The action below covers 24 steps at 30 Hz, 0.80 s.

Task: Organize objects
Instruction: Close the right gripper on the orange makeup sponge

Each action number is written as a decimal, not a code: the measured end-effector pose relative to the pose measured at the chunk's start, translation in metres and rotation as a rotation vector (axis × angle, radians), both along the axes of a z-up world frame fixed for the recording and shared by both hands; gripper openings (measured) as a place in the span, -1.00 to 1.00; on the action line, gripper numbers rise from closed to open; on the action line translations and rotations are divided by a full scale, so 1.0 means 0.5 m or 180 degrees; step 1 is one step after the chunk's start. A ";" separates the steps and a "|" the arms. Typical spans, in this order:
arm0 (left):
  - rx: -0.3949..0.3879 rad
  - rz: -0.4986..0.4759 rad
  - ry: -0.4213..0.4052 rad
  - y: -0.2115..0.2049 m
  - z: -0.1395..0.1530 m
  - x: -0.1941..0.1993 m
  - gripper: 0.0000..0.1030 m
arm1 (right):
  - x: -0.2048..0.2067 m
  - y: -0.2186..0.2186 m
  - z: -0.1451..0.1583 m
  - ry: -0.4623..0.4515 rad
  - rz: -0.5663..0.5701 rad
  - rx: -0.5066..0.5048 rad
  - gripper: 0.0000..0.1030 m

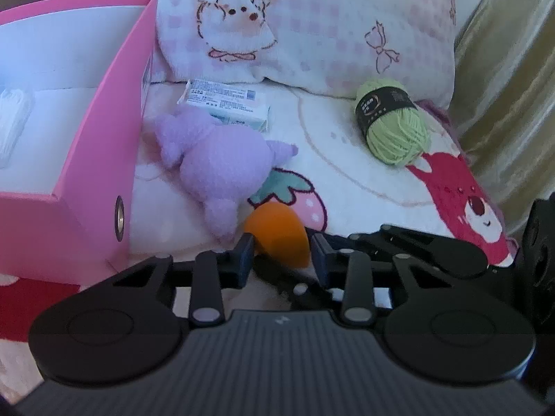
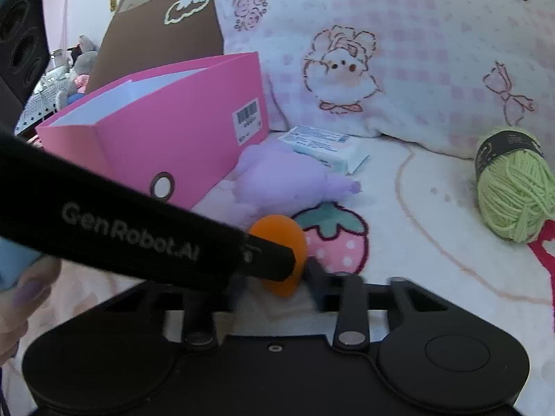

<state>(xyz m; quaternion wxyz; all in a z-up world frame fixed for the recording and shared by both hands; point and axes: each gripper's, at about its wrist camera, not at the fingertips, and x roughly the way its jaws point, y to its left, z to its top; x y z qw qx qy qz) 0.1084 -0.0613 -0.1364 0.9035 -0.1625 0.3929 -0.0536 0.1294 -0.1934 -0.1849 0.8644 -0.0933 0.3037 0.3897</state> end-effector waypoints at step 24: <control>-0.0083 0.0180 0.0140 -0.005 -0.015 0.006 -0.39 | 0.003 -0.002 -0.002 0.0077 -0.0024 0.0004 -0.29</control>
